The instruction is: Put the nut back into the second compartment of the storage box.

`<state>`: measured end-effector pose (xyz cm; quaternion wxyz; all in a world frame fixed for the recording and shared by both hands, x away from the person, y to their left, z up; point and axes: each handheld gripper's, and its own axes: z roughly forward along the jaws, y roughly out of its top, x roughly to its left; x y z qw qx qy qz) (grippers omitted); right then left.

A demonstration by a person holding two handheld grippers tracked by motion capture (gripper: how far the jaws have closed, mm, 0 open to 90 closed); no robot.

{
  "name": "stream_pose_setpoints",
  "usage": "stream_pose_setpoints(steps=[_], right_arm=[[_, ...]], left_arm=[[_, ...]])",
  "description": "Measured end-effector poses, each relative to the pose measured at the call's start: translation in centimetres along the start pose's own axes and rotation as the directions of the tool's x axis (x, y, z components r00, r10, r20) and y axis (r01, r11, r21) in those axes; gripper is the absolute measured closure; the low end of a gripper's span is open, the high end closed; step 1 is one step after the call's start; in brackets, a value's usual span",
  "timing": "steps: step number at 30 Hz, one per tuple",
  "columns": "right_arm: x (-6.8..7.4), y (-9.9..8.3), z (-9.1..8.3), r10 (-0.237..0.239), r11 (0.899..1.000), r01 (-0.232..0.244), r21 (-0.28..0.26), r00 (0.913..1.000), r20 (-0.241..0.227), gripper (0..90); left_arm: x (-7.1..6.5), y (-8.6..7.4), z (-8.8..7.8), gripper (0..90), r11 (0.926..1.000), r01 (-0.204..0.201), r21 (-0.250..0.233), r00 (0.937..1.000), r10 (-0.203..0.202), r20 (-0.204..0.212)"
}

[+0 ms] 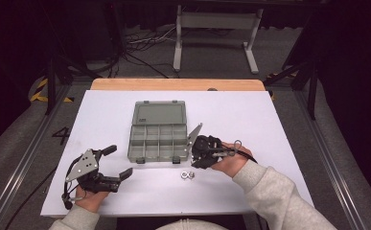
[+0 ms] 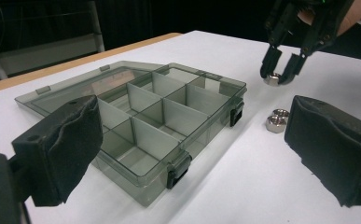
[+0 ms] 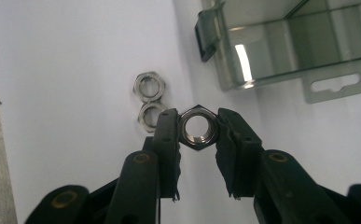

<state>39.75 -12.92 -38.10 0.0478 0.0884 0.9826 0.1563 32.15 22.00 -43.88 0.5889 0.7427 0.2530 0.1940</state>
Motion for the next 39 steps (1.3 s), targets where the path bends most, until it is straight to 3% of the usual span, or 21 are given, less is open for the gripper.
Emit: stream_pose_setpoints(steps=[7, 18, 39], right_arm=[[-1.1, 2.5, -1.0, -0.018, 1.000, 0.018, -0.012, 0.9997, 0.014, 70.0], [-2.7, 6.5, -1.1, -0.062, 0.998, 0.063, -0.025, 0.9979, 0.019, 70.0], [-6.1, 11.8, 1.5, -0.075, 0.997, 0.075, -0.008, 0.9972, 0.006, 70.0]], left_arm=[[0.0, -0.1, -0.2, 5.1, 1.0000, 0.002, -0.001, 1.0000, -0.002, 0.002], [0.0, -0.3, -0.8, 5.1, 0.9999, 0.012, -0.003, 0.9999, -0.012, -0.012], [0.2, -0.2, -0.5, 5.3, 1.0000, 0.009, 0.001, 0.9999, -0.009, 0.009]])
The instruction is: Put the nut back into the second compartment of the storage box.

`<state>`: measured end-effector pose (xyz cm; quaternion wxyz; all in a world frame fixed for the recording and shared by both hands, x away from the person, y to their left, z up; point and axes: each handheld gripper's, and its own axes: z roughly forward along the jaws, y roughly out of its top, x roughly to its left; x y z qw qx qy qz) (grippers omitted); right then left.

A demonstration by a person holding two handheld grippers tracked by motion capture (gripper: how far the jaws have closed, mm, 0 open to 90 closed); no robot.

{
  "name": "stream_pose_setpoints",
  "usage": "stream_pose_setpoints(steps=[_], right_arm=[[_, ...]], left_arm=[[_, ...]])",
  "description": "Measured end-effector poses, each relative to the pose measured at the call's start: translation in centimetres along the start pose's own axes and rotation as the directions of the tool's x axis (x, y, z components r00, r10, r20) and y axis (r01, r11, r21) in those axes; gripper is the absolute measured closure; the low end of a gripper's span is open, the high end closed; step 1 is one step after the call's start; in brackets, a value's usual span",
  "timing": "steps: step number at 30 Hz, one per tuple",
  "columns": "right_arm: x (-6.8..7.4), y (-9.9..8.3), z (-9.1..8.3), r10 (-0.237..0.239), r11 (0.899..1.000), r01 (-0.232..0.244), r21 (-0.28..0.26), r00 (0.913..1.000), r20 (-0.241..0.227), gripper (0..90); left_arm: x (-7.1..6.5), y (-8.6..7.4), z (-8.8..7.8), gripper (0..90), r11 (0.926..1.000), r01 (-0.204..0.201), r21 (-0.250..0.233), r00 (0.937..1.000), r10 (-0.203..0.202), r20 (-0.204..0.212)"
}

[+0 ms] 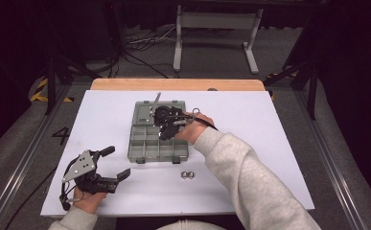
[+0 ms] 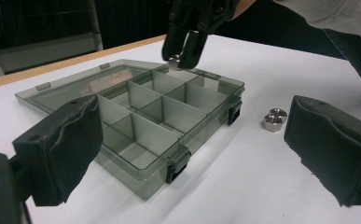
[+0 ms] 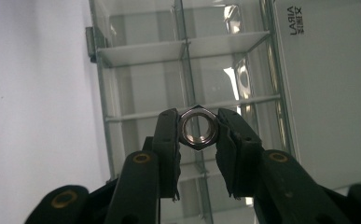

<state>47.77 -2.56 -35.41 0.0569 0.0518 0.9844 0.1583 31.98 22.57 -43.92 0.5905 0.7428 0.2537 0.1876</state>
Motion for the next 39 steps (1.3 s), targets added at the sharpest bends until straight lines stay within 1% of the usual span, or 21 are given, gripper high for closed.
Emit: stream_pose_setpoints(steps=[6, 10, 12, 13, 17, 20, 22, 29, 35, 38, 39], right_arm=[[-0.8, 0.7, 1.1, 0.004, 1.000, -0.004, 0.005, 1.0000, -0.002, 69.9], [-1.3, 0.9, 1.9, 0.020, 1.000, -0.020, -0.006, 0.9998, -0.004, 69.9], [-1.5, 1.0, 2.3, 0.015, 1.000, -0.015, -0.007, 0.9999, -0.005, 69.9], [-1.5, 1.1, 2.5, 0.022, 1.000, -0.022, -0.004, 0.9997, -0.007, 69.9], [-1.7, 1.3, 3.1, 0.029, 1.000, -0.029, 0.003, 0.9995, -0.009, 69.8], [-1.8, 1.4, 3.4, 0.027, 1.000, -0.027, 0.009, 0.9996, -0.006, 69.8], [-1.9, 1.5, 3.6, 0.036, 0.999, -0.036, 0.003, 0.9993, -0.007, 69.8], [-2.0, 1.8, 4.2, 0.032, 0.999, -0.032, 0.008, 0.9995, -0.001, 69.7], [-2.2, 1.9, 4.8, 0.050, 0.999, -0.050, 0.003, 0.9987, -0.006, 69.3], [-2.1, 1.9, 4.8, 0.043, 0.999, -0.043, 0.015, 0.9991, -0.001, 67.4], [-2.1, 1.9, 4.7, 0.047, 0.999, -0.047, 0.007, 0.9988, 0.009, 64.0]], left_arm=[[0.0, 0.0, 0.1, 5.3, 1.0000, 0.004, 0.000, 1.0000, -0.004, 0.007], [0.1, -0.1, 0.2, 5.3, 0.9999, 0.011, 0.003, 0.9999, -0.011, 0.009], [0.1, -0.1, 0.2, 5.3, 1.0000, 0.008, 0.005, 0.9999, -0.008, 0.012], [0.1, -0.1, 0.3, 5.3, 1.0000, 0.004, 0.003, 0.9999, -0.004, 0.012], [0.0, -0.1, 0.4, 5.3, 0.9999, 0.015, 0.006, 0.9997, -0.015, 0.017], [0.1, -0.1, 0.4, 5.3, 0.9999, 0.008, 0.012, 0.9998, -0.008, 0.018], [0.0, -0.1, 0.4, 5.3, 0.9999, 0.007, 0.010, 0.9998, -0.007, 0.017], [0.1, -0.2, 0.5, 5.3, 0.9998, 0.012, 0.013, 0.9997, -0.012, 0.022], [0.1, -0.2, 0.4, 5.3, 0.9999, 0.012, 0.011, 0.9997, -0.012, 0.020], [0.1, -0.2, 0.4, 5.4, 0.9998, 0.013, 0.013, 0.9997, -0.013, 0.021], [0.1, -0.2, 0.4, 5.2, 0.9999, 0.011, 0.013, 0.9998, -0.012, 0.018]])
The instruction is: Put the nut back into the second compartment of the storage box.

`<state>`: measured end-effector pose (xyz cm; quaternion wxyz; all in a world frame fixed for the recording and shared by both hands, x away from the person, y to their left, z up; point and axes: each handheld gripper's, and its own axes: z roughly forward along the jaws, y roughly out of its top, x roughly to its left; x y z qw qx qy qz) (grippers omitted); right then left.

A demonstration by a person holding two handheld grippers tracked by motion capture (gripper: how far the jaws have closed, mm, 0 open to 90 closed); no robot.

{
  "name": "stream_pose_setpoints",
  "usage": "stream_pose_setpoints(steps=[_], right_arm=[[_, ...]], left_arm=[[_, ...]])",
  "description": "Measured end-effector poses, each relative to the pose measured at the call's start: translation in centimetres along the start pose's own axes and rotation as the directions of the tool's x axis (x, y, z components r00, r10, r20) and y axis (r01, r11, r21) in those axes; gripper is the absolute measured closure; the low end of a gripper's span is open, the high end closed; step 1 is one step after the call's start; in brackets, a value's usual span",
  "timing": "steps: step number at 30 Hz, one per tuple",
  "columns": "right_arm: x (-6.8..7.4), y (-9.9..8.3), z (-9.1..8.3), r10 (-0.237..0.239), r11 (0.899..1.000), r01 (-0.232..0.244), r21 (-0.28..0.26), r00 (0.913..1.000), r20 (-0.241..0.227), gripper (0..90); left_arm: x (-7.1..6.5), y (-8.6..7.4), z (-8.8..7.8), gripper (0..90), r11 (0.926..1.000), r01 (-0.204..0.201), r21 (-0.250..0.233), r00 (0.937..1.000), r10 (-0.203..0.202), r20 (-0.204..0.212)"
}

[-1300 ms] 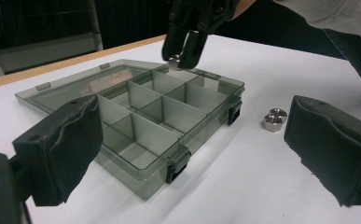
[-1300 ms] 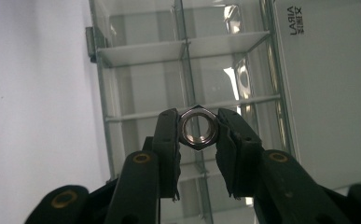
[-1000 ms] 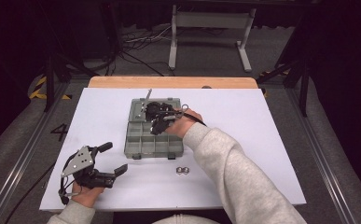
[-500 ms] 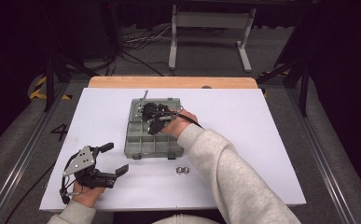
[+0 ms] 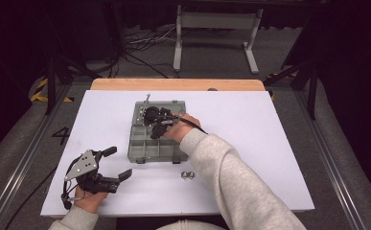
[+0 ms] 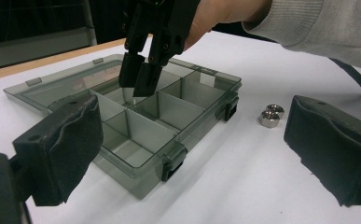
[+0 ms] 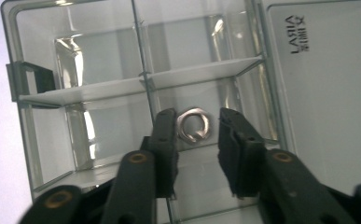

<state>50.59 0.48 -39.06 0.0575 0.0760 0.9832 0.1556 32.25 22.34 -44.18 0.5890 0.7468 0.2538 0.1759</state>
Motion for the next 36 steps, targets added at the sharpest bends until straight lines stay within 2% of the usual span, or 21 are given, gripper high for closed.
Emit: stream_pose_setpoints(steps=[4, 6, 8, 11, 14, 17, 23, 30, 36], right_arm=[[0.1, -0.3, -0.9, 0.008, 1.000, -0.007, -0.011, 0.9997, 0.023, 55.5], [0.3, -0.6, -1.8, 0.019, 1.000, -0.018, -0.024, 0.9990, 0.039, 46.8], [0.4, -0.8, -2.4, 0.024, 0.999, -0.022, -0.036, 0.9985, 0.049, 44.4], [1.2, -1.8, -4.5, 0.026, 0.997, -0.021, -0.067, 0.9975, 0.066, 36.3], [2.3, -2.8, -6.2, 0.019, 0.996, -0.013, -0.083, 0.9966, 0.080, 34.7], [3.2, -3.9, -7.3, 0.015, 0.995, -0.007, -0.095, 0.9958, 0.090, 32.9], [5.1, -6.5, -8.7, 0.006, 0.996, 0.003, -0.092, 0.9948, 0.102, 30.4], [6.8, -9.3, -9.2, 0.005, 0.997, 0.002, -0.079, 0.9960, 0.090, 30.1], [8.1, -10.7, -9.0, 0.001, 0.998, 0.003, -0.064, 0.9972, 0.075, 30.2]], left_arm=[[0.0, 0.0, 0.0, 5.0, 1.0000, 0.005, -0.004, 1.0000, -0.005, 0.000], [0.0, 0.0, 0.0, 5.0, 1.0000, 0.004, -0.005, 1.0000, -0.004, 0.000], [0.1, 0.0, 0.0, 5.0, 1.0000, 0.000, -0.003, 1.0000, 0.000, -0.001], [0.2, 0.0, 0.1, 5.0, 1.0000, 0.008, -0.002, 1.0000, -0.008, 0.002], [0.3, 0.1, 0.2, 5.0, 1.0000, -0.001, -0.005, 1.0000, 0.001, -0.001], [0.3, 0.2, 0.2, 5.0, 1.0000, 0.007, -0.003, 1.0000, -0.007, 0.003], [0.3, 0.3, 0.6, 5.0, 1.0000, 0.000, -0.002, 1.0000, 0.000, 0.005], [0.3, 0.2, 0.6, 5.0, 1.0000, 0.002, 0.000, 1.0000, -0.002, 0.001], [0.2, 0.2, 0.5, 5.0, 1.0000, -0.001, 0.005, 1.0000, 0.001, 0.000]])
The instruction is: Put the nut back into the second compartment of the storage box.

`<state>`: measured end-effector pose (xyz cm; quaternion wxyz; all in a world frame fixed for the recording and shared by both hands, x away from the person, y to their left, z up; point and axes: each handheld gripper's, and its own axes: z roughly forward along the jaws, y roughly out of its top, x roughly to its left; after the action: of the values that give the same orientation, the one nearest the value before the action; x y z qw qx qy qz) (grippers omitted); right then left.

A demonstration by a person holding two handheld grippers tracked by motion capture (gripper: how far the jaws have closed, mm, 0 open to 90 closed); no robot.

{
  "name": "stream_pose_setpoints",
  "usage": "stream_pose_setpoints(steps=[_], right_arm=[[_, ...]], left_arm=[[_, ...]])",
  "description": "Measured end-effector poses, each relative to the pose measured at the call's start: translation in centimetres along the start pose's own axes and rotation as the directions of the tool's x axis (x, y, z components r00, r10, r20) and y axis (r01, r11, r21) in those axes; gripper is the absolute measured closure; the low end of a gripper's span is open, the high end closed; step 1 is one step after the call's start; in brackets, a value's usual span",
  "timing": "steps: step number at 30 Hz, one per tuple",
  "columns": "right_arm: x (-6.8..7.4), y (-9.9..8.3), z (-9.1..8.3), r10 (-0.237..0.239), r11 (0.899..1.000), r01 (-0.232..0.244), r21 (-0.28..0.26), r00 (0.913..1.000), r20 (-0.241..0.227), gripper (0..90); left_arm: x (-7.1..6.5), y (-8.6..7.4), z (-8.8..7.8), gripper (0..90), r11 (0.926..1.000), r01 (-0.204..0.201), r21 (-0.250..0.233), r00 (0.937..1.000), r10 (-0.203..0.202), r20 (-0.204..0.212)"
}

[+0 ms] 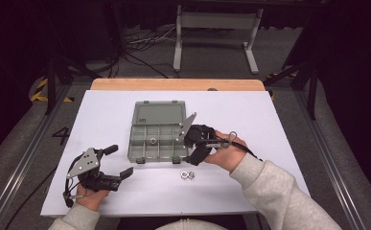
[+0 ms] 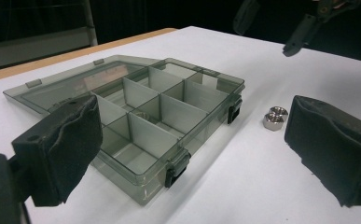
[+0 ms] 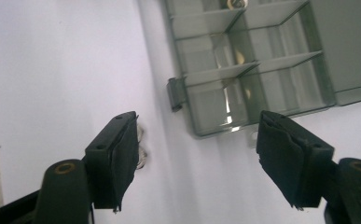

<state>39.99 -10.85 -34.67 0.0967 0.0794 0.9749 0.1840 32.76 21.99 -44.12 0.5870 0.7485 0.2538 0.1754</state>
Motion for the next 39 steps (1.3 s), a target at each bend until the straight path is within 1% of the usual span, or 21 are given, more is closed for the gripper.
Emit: stream_pose_setpoints(steps=[2, 4, 7, 10, 15, 17, 19, 22, 24, 25, 26, 29, 30, 31, 36, 37, 38, 39], right_arm=[[0.2, -0.1, 0.0, -0.003, 1.000, 0.003, 0.004, 1.0000, -0.001, 30.3], [0.8, -0.7, 0.5, -0.012, 1.000, 0.013, 0.019, 0.9998, -0.015, 31.3], [1.4, -1.2, 1.1, -0.025, 0.999, 0.026, 0.035, 0.9992, -0.031, 32.7], [1.9, -1.8, 1.9, -0.021, 0.998, 0.024, 0.059, 0.9981, -0.058, 36.1], [2.5, -2.2, 3.3, -0.031, 0.995, 0.040, 0.089, 0.9943, -0.102, 42.2], [2.8, -2.3, 4.1, -0.036, 0.993, 0.049, 0.109, 0.9919, -0.122, 45.0], [2.9, -2.4, 4.7, -0.041, 0.991, 0.057, 0.122, 0.9905, -0.131, 47.0], [3.0, -2.6, 5.6, -0.037, 0.988, 0.059, 0.145, 0.9881, -0.149, 50.6], [2.9, -2.7, 6.1, -0.032, 0.986, 0.057, 0.157, 0.9868, -0.159, 53.4], [3.0, -2.7, 6.2, -0.021, 0.986, 0.048, 0.162, 0.9863, -0.164, 55.2], [3.0, -2.7, 6.2, -0.021, 0.986, 0.048, 0.162, 0.9863, -0.164, 55.2], [3.0, -2.7, 6.6, -0.036, 0.984, 0.063, 0.166, 0.9861, -0.162, 63.5], [2.8, -2.7, 6.6, -0.034, 0.982, 0.062, 0.176, 0.9862, -0.162, 66.9], [2.8, -2.7, 6.6, -0.020, 0.982, 0.050, 0.180, 0.9859, -0.166, 67.2], [2.8, -2.7, 6.6, -0.029, 0.981, 0.059, 0.182, 0.9859, -0.165, 68.2], [2.8, -2.5, 6.0, -0.039, 0.981, 0.068, 0.183, 0.9867, -0.158, 70.1], [2.8, -2.4, 5.8, -0.039, 0.981, 0.068, 0.181, 0.9863, -0.160, 70.1], [2.7, -2.2, 5.2, -0.046, 0.983, 0.072, 0.170, 0.9872, -0.153, 70.1]], left_arm=[[0.0, 0.0, 0.0, 5.0, 1.0000, 0.001, 0.001, 1.0000, -0.001, 0.000], [0.0, 0.0, -0.1, 5.0, 1.0000, 0.004, 0.002, 1.0000, -0.004, -0.004], [-0.1, 0.0, -0.2, 5.0, 1.0000, 0.004, -0.001, 1.0000, -0.004, -0.009], [-0.1, -0.1, -0.2, 5.0, 1.0000, 0.003, 0.000, 0.9999, -0.003, -0.010], [-0.1, -0.1, -0.2, 5.0, 1.0000, 0.004, 0.002, 0.9999, -0.004, -0.010], [-0.1, -0.1, -0.2, 5.0, 1.0000, 0.003, 0.002, 0.9999, -0.003, -0.011], [0.0, -0.1, -0.2, 5.0, 1.0000, 0.004, 0.000, 0.9999, -0.004, -0.010], [0.0, -0.1, -0.1, 5.0, 1.0000, 0.009, -0.003, 0.9999, -0.009, -0.009], [0.0, -0.1, -0.1, 5.0, 1.0000, 0.003, 0.002, 1.0000, -0.003, -0.008], [0.0, -0.1, -0.1, 5.0, 1.0000, 0.003, 0.003, 1.0000, -0.003, -0.006], [0.0, -0.1, -0.1, 5.0, 1.0000, 0.003, 0.003, 1.0000, -0.003, -0.006], [0.0, -0.1, -0.1, 5.0, 1.0000, 0.008, -0.004, 0.9999, -0.008, -0.009], [0.0, -0.1, -0.1, 5.0, 1.0000, 0.008, -0.004, 0.9999, -0.008, -0.009], [0.0, -0.1, -0.2, 5.0, 1.0000, 0.004, -0.003, 1.0000, -0.004, -0.009], [0.0, -0.1, -0.2, 5.0, 1.0000, 0.004, -0.003, 0.9999, -0.004, -0.011], [0.0, -0.1, -0.2, 5.0, 1.0000, 0.004, -0.004, 0.9999, -0.004, -0.011], [0.0, 0.0, -0.3, 5.0, 1.0000, 0.004, -0.003, 0.9999, -0.004, -0.009], [0.0, 0.0, -0.3, 5.0, 1.0000, 0.006, -0.007, 0.9999, -0.006, -0.011]])
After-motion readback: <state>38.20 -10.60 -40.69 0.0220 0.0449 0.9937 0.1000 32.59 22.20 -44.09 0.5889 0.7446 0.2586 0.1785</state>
